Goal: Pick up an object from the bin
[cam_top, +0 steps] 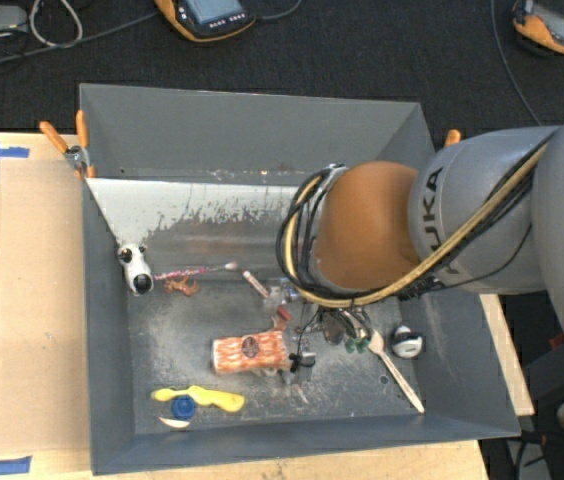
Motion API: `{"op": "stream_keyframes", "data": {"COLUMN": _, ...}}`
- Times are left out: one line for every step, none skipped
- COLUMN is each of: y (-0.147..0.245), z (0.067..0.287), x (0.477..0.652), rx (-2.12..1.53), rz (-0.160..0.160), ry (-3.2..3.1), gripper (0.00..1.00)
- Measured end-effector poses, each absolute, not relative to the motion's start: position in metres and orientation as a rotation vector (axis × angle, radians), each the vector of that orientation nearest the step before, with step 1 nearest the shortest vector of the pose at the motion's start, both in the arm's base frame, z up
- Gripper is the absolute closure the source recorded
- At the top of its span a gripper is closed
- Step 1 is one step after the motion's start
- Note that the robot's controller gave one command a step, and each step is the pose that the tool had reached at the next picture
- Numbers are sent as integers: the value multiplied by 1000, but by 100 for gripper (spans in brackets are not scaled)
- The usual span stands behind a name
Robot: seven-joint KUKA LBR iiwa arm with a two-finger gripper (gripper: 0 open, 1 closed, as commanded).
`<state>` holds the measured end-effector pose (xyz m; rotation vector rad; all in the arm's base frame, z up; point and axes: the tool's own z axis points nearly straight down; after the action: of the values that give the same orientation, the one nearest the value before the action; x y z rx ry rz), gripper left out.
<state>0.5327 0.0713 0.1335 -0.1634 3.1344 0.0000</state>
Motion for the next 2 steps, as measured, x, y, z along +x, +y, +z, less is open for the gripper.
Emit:
{"op": "stream_keyframes", "data": {"y": 95, "z": 107, "x": 516, "rx": -376, "rz": -3, "ry": 3113, "gripper": 0}}
{"op": "stream_keyframes", "data": {"y": 121, "z": 77, "x": 523, "rx": -227, "rz": 1, "ry": 3130, "gripper": 0}}
